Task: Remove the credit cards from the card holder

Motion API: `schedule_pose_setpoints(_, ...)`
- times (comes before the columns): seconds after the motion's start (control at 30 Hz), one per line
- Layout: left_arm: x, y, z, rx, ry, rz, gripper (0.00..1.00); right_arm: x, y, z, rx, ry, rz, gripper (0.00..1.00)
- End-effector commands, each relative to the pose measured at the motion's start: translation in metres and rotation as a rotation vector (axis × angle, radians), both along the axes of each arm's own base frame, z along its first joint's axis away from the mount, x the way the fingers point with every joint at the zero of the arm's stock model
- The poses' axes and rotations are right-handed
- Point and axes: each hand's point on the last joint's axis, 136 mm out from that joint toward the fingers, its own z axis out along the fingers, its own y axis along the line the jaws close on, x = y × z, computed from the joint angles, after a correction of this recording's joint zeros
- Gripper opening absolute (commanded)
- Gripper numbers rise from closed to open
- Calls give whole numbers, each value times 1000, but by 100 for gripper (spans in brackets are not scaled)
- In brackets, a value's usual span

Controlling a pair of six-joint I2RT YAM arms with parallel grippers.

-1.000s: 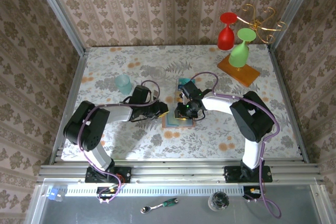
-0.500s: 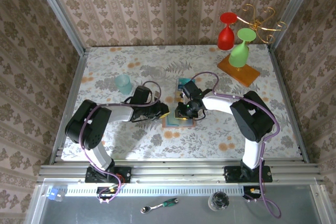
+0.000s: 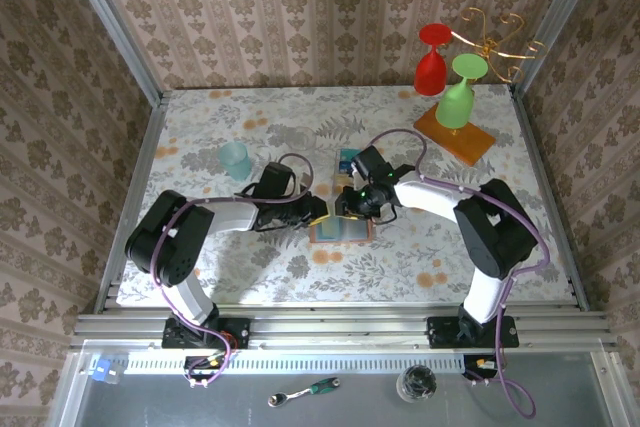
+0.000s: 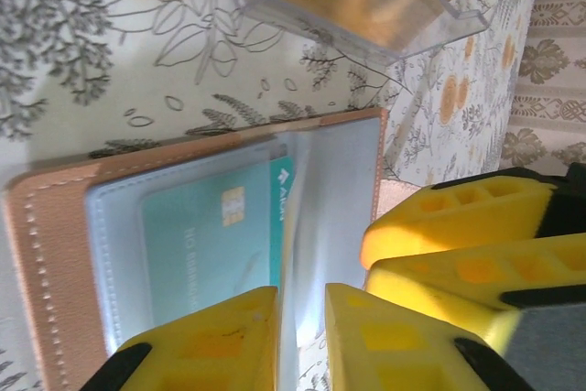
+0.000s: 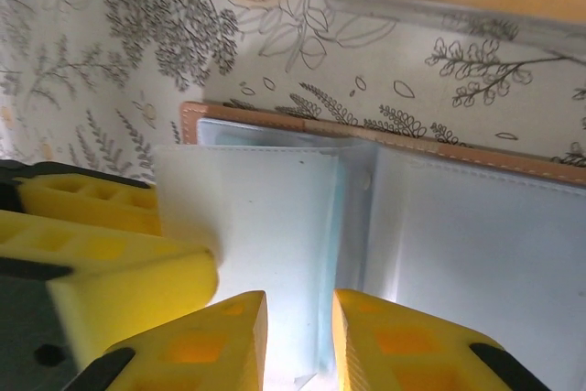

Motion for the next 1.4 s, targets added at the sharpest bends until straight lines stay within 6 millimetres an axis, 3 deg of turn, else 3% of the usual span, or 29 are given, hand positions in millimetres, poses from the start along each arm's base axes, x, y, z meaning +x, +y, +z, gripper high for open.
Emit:
schedule_pose_setpoints(0.0, 2, -9, 10, -11, 3, -12, 22, -5, -13, 9, -8, -12, -5, 28)
schedule_pose_setpoints(0.43, 0, -37, 11, -16, 7, -64, 24, -1, -41, 34, 20, -66, -61, 28)
schedule_pose_setpoints(0.97, 8, -78, 0, -31, 19, -113, 28, -5, -72, 44, 10, -83, -102, 30)
schedule_pose_setpoints(1.37, 8, -88, -9, -47, 41, -123, 33, -11, -82, 42, 5, -76, -121, 32)
